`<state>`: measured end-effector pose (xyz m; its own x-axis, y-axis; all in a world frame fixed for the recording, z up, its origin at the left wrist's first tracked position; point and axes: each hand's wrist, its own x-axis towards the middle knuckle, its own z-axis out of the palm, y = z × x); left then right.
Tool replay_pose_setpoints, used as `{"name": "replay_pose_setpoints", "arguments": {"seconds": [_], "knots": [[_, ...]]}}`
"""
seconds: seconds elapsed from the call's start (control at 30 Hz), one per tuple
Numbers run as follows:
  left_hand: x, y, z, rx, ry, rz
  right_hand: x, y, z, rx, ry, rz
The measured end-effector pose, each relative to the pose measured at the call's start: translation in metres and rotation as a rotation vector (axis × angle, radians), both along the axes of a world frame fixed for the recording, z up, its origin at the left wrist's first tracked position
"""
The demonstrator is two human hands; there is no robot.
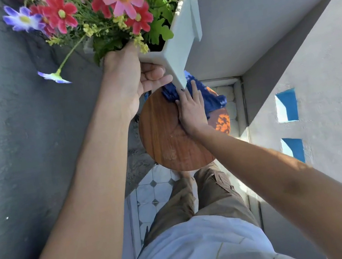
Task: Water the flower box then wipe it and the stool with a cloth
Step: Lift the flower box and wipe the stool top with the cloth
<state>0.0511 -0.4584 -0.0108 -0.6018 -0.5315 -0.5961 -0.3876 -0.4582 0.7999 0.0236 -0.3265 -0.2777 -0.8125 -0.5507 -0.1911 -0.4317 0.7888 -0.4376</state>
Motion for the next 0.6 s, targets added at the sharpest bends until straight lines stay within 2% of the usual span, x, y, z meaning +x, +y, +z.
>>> {"name": "replay_pose_setpoints", "arguments": {"seconds": [0.2,0.37,0.5,0.6], "knots": [[0.001,0.006,-0.004,0.014,-0.006,-0.021,0.066,-0.021,0.005,-0.049,-0.039,0.252],[0.001,0.006,-0.007,0.026,-0.005,-0.01,0.133,0.029,0.002,-0.008,-0.034,0.541],[0.001,0.011,-0.011,0.036,-0.005,0.002,0.156,0.098,0.004,0.028,-0.046,0.553],[0.002,0.012,-0.014,0.055,-0.015,0.02,0.149,0.143,0.008,0.043,-0.062,0.471]]}}
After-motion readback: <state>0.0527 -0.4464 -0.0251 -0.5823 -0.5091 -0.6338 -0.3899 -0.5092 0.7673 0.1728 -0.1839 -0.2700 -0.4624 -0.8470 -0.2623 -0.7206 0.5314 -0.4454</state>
